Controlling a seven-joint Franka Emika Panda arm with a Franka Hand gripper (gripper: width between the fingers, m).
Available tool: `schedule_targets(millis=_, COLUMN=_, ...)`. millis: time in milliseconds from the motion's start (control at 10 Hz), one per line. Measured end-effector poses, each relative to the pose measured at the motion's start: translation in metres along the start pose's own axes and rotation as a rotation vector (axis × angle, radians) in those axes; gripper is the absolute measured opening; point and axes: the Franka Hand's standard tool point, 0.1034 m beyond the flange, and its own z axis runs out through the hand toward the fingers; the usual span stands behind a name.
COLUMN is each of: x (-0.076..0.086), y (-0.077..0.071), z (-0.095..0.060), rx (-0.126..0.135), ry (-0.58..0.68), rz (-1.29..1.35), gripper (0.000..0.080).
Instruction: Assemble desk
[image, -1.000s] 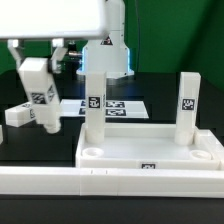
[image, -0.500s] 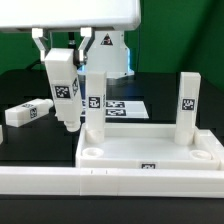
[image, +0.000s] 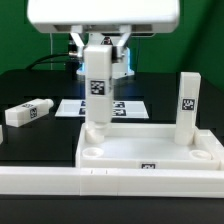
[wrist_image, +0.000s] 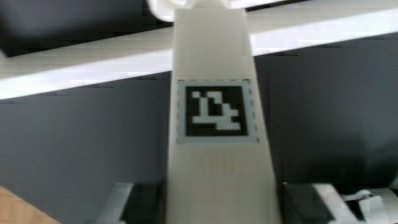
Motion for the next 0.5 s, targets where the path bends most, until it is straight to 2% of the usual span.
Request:
schedule_targets(millis=200, x=0.0, y=0.005, z=0.001, rx=-0.005, ry=-0.001, rz=0.003, gripper=0.029)
schedule_targets(millis=400, x=-0.001, y=-0.001, z=0.001, rx=0.0, ry=-0.002, rz=0.003, gripper=0.0291)
schedule_targets(millis=500, x=-0.007, y=-0.03, z=0.002, rx=0.024, ry=-0.004, rz=-0.025, gripper=0.029)
